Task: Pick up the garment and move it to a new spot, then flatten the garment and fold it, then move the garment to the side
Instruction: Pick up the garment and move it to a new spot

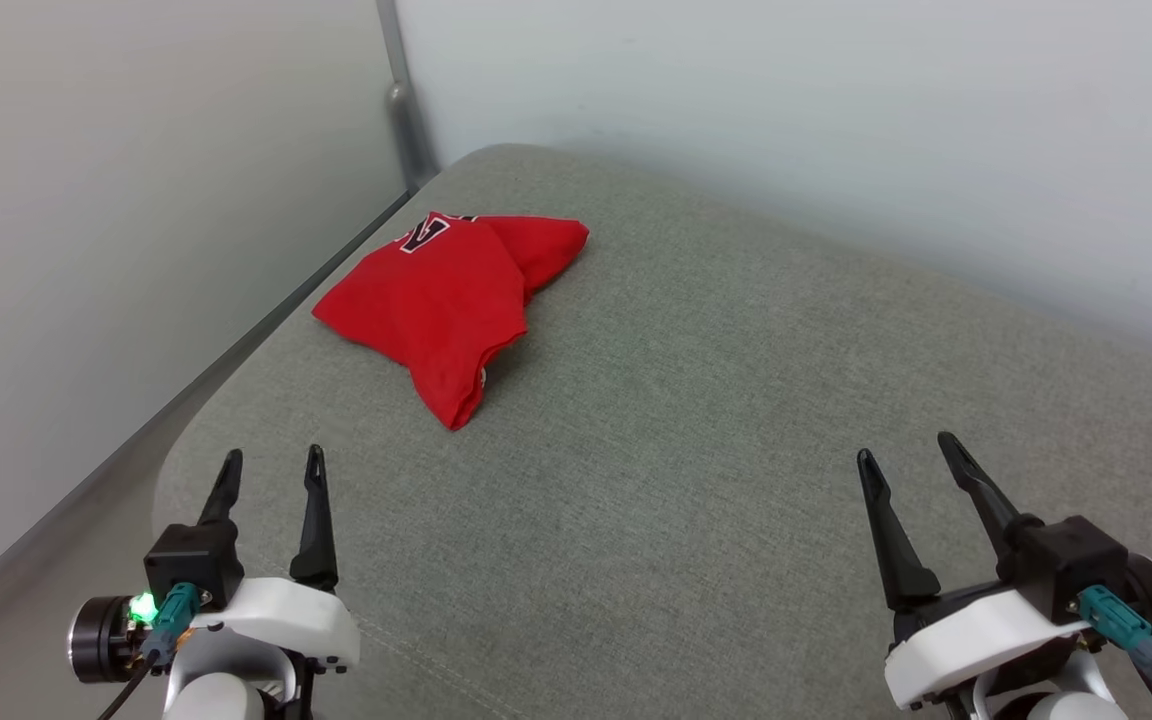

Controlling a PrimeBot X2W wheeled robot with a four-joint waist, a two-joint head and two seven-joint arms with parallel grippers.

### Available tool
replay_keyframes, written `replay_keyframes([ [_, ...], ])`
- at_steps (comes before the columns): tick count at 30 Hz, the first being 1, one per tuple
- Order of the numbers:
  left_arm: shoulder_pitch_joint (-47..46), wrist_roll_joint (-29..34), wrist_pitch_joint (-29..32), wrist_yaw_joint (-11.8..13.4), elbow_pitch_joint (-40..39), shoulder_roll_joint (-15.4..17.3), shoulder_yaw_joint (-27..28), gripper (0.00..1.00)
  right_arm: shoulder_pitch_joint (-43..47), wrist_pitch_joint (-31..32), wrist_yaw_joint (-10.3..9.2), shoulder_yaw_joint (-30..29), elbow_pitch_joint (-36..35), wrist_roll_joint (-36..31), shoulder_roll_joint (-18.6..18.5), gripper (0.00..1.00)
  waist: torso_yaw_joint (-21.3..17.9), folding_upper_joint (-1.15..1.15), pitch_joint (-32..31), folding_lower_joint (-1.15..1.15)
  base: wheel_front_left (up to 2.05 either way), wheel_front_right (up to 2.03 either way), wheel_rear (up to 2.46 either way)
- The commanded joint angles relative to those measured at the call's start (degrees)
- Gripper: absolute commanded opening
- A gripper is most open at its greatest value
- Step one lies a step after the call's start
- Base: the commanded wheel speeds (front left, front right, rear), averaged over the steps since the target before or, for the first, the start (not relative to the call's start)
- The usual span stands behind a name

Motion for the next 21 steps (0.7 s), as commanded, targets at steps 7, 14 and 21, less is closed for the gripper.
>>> replay_keyframes([
  [7, -2.2, -0.9, 0.3, 0.1, -0.4, -0.4, 0.2, 1.00, -1.9, -0.2, -0.02, 0.2, 0.6, -0.7, 0.1, 1.00, 0.6, 0.00, 1.1, 0.00, 0.00, 0.00, 0.00],
  [14, -8.5, -2.3, 2.9, -2.2, -0.3, 0.8, -0.2, 1.00, -2.3, 0.5, -0.02, 0.1, -0.2, -0.9, 0.1, 1.00, -0.6, 0.00, 3.2, 0.00, 0.00, 0.00, 0.00],
  [21, -22.3, -5.4, 9.0, -4.5, 0.3, 3.8, 1.6, 1.00, -5.8, 1.6, -0.02, 0.1, -1.9, -2.3, 0.0, 1.00, -5.8, 0.00, 9.9, 0.00, 0.00, 0.00, 0.00],
])
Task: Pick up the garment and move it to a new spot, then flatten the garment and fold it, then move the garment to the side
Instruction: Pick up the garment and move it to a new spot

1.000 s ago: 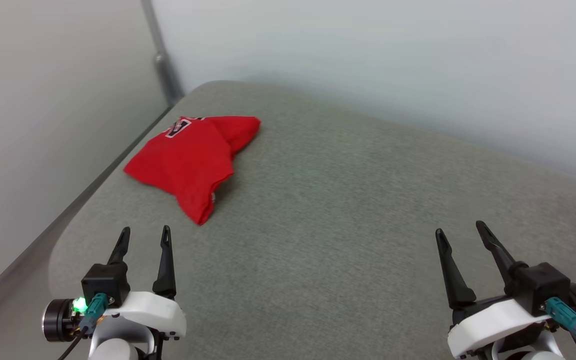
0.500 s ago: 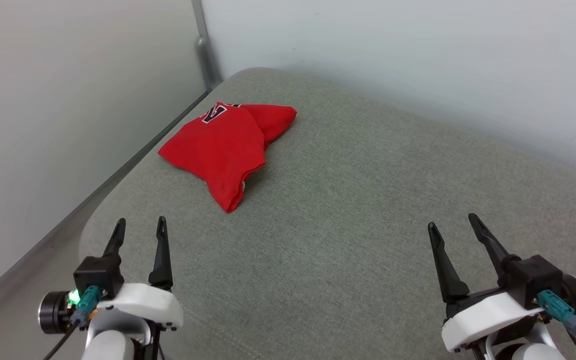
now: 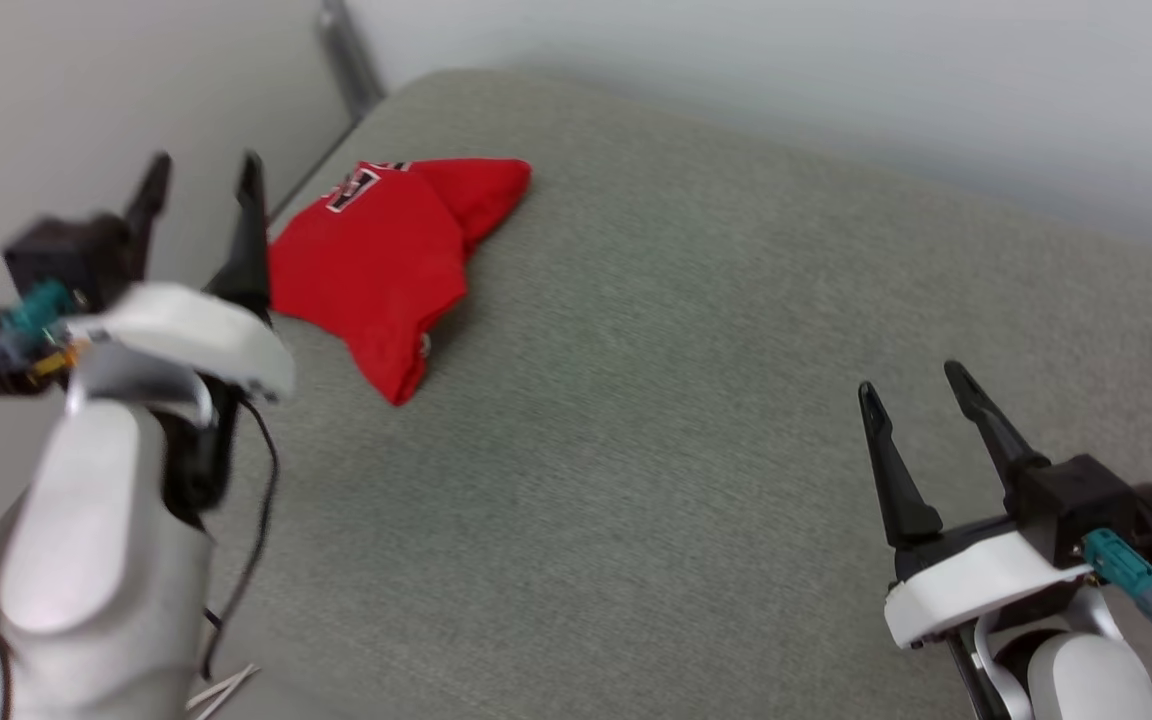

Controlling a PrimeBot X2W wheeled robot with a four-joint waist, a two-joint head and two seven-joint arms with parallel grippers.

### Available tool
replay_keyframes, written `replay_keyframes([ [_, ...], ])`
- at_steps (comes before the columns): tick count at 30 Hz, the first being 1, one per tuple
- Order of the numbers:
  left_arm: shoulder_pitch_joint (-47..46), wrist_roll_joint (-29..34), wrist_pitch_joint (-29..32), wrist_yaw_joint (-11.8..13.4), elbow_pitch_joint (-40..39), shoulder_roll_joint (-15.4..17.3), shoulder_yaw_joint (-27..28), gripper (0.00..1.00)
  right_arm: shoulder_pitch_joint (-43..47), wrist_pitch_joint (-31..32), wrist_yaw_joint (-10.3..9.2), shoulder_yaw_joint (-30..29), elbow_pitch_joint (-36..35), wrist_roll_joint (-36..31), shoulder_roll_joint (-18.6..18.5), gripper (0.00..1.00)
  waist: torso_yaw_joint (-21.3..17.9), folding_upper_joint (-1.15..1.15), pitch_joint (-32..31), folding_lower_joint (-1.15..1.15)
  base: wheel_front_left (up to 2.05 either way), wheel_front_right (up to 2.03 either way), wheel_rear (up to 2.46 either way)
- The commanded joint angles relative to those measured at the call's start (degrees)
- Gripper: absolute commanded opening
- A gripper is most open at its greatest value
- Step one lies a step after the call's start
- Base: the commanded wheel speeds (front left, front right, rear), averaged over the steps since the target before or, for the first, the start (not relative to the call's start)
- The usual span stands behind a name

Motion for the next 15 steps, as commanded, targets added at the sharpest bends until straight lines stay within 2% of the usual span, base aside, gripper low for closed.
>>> replay_keyframes([
  [1, -2.5, -0.7, 1.9, -0.5, 0.7, 0.8, 0.3, 1.00, -1.5, -0.1, -0.02, 0.0, -0.4, -0.7, 0.0, 1.00, -3.8, 0.00, 3.8, 0.00, 0.00, 0.00, 0.00],
  [3, -6.6, -1.7, 5.6, -1.2, 1.8, 2.8, 0.9, 1.00, -2.6, -0.1, -0.02, 0.0, -0.6, -1.4, 0.0, 1.00, -5.9, 0.00, 5.8, 0.00, 0.00, 0.00, 0.00],
  [8, -14.5, -4.6, 19.8, -3.2, 8.0, 8.5, 1.0, 1.00, -5.0, -0.5, -0.02, -0.4, -1.5, -2.0, 0.0, 1.00, -10.8, 0.00, 10.7, 0.00, 0.00, 0.00, 0.00],
  [15, -20.0, -9.5, 35.9, -4.8, 17.8, 15.9, 0.1, 1.00, -7.4, -0.6, -0.02, -1.7, -2.0, -2.8, 0.0, 1.00, -16.7, 0.00, 16.7, 0.00, 0.00, 0.00, 0.00],
])
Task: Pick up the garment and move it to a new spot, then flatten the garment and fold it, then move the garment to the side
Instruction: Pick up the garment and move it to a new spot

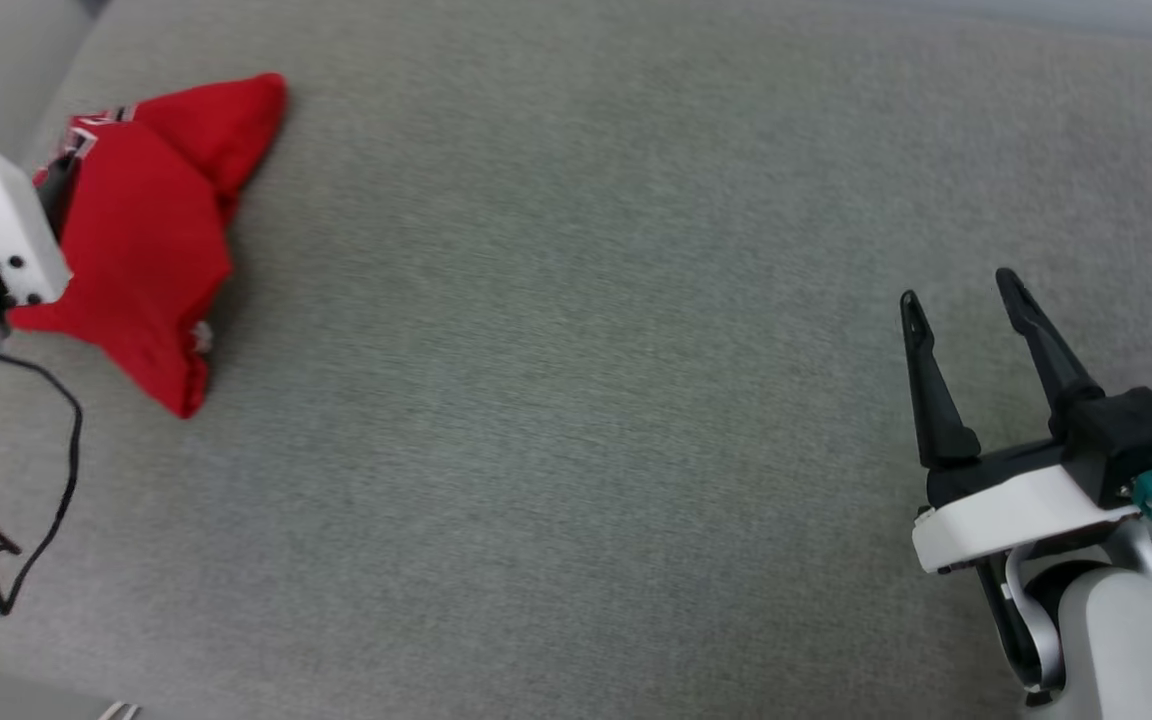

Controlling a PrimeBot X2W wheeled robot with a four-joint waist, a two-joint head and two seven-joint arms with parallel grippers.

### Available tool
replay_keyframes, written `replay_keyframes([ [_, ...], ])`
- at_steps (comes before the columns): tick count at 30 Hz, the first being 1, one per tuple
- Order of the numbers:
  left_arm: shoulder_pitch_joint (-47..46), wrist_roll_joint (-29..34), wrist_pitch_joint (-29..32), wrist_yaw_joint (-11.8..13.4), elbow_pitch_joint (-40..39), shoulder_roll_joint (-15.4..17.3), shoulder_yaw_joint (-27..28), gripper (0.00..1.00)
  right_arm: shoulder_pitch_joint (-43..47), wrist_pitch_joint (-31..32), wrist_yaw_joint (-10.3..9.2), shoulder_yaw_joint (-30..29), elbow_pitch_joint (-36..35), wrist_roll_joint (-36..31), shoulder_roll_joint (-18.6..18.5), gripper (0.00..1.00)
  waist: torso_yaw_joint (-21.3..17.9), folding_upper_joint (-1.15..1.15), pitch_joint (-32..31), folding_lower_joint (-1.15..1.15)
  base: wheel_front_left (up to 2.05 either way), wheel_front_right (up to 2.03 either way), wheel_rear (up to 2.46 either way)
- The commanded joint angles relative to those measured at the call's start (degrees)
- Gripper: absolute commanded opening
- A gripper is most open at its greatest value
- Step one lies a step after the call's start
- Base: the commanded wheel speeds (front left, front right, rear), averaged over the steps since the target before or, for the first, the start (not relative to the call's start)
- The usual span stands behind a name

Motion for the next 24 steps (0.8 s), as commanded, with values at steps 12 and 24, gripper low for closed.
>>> replay_keyframes([
  [12, -0.1, -8.8, 12.0, -0.4, 11.5, 4.3, 0.8, 1.00, -4.1, 0.2, -0.02, 0.4, -1.1, -0.6, 0.0, 1.00, -8.7, 0.00, 11.1, -0.01, 0.00, 0.00, 0.00],
  [24, -0.6, -6.2, 0.8, 2.8, 16.3, 3.7, 0.0, 0.00, -2.1, -0.3, -0.02, 0.1, 0.7, 0.5, 0.0, 1.00, -8.1, 0.00, 5.0, -0.01, 0.00, 0.00, 0.00],
])
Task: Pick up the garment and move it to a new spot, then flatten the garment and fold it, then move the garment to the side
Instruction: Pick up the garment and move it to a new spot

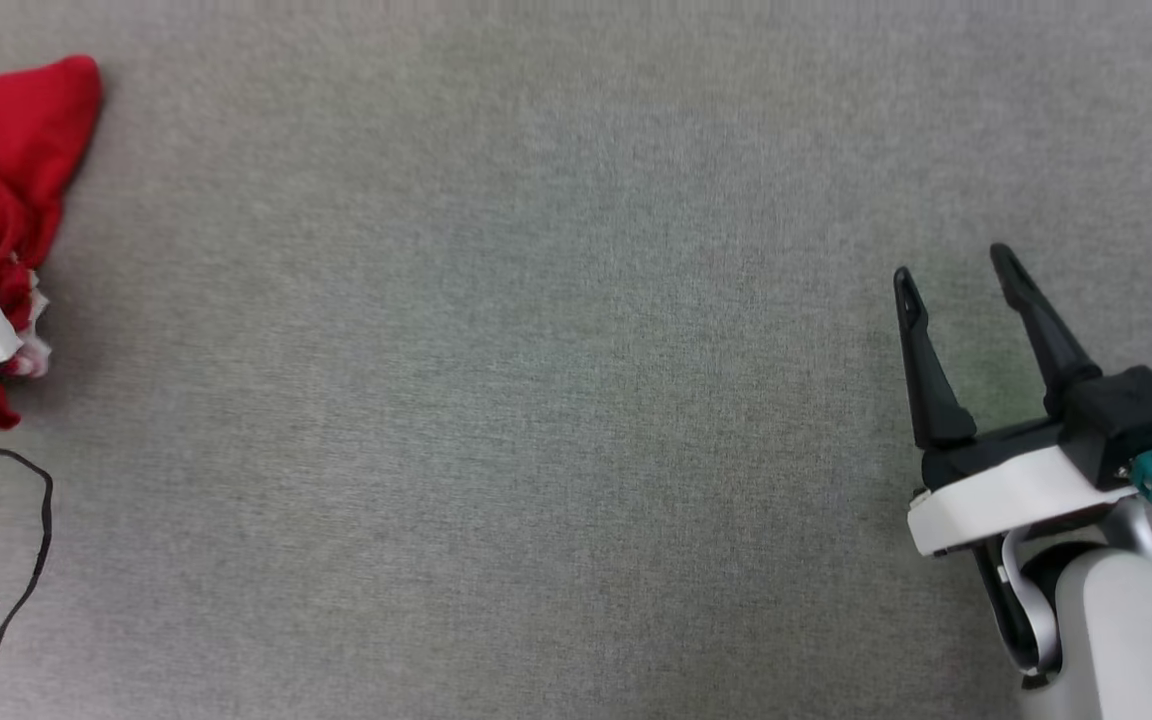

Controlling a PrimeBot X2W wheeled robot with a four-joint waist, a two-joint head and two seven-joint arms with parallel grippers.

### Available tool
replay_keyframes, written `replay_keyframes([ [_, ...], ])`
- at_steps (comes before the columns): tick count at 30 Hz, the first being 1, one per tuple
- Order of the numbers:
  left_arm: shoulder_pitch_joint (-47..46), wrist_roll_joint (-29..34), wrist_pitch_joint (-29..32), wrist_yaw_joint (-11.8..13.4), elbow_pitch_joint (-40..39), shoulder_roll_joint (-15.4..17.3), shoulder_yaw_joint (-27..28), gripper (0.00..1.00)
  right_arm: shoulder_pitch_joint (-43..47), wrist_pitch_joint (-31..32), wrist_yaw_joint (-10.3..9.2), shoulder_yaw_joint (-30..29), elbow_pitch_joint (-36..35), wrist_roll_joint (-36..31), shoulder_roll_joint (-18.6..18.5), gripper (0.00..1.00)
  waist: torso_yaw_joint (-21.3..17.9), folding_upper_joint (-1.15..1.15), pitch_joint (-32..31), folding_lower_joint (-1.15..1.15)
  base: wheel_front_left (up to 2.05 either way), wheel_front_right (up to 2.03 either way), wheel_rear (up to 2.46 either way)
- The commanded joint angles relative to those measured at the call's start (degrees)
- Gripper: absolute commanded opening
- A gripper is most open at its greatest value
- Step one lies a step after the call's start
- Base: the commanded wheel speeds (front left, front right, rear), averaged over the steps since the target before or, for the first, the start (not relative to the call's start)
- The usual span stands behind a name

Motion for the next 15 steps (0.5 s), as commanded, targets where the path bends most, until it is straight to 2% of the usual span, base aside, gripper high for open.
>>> replay_keyframes([
  [1, -0.4, 1.1, -2.5, 1.0, -0.1, 0.0, -0.4, 0.00, 1.1, -0.3, -0.02, -0.2, 0.4, 0.6, 0.0, 1.00, 0.7, 0.00, -3.2, -0.01, 0.00, 0.00, 0.00],
  [9, -2.6, 5.8, -17.5, 3.2, -3.0, -1.0, -2.6, 0.00, 4.8, -0.5, -0.02, -1.0, 2.3, 2.6, 0.0, 1.00, 1.5, 0.00, -12.8, -0.01, 0.00, 0.00, 0.00],
  [15, -0.9, 7.2, -26.8, 3.9, -6.0, -3.4, -3.5, 0.00, 7.9, -0.6, -0.02, -1.4, 3.3, 4.8, 0.0, 1.00, -0.2, 0.00, -19.8, -0.01, 0.00, 0.00, 0.00],
])
